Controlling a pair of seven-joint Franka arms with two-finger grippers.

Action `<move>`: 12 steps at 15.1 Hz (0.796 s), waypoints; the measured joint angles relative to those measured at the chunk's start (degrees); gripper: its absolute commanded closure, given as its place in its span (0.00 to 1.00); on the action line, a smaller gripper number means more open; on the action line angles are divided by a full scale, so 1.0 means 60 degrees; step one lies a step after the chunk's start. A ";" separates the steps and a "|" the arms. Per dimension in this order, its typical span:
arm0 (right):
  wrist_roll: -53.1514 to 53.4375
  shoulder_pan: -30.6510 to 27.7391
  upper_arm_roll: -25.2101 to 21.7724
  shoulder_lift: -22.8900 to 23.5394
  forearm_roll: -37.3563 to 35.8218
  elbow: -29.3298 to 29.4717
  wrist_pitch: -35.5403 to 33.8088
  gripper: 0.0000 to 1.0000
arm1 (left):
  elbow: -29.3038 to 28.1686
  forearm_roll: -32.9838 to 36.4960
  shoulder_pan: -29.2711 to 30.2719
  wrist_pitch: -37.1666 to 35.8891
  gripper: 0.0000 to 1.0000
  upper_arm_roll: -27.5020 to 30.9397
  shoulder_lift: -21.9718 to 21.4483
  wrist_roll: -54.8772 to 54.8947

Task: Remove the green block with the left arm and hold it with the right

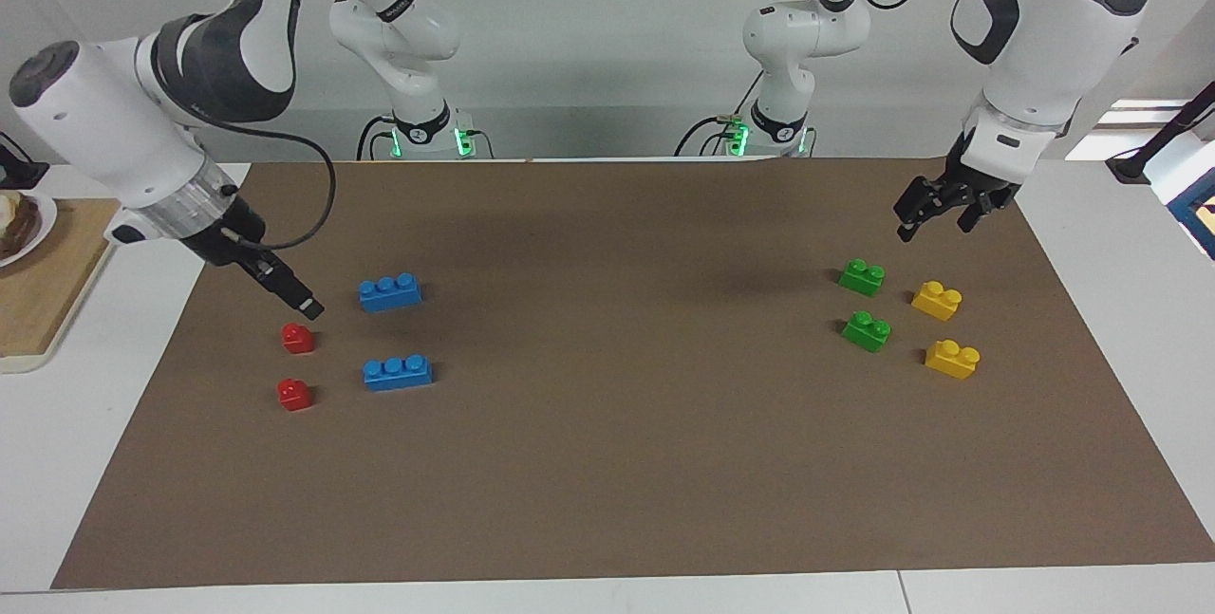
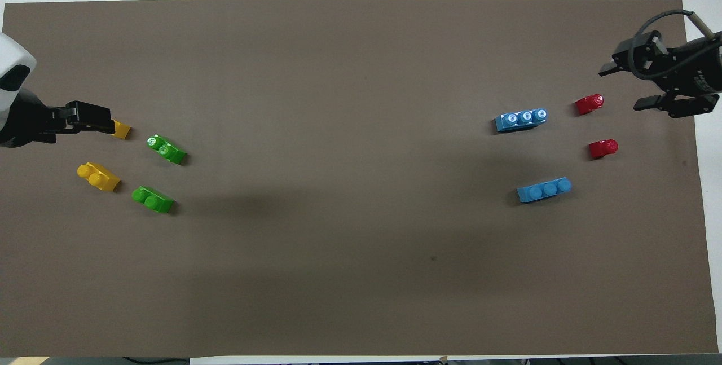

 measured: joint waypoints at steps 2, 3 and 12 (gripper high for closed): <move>-0.0890 0.0001 0.0010 -0.0444 -0.0424 0.0104 -0.0474 0.03 | 0.0000 0.0005 -0.0066 -0.0119 0.00 -0.0003 -0.0135 0.0180; -0.1332 0.0004 0.0026 -0.0619 -0.0610 0.0206 -0.0837 0.03 | -0.0001 0.0005 -0.0082 -0.0226 0.00 -0.0003 -0.0192 0.0226; -0.4414 0.0180 0.0111 -0.1508 -0.1667 0.0705 -0.3150 0.01 | -0.0031 0.0010 -0.0085 -0.0618 0.00 0.0034 -0.0298 0.1041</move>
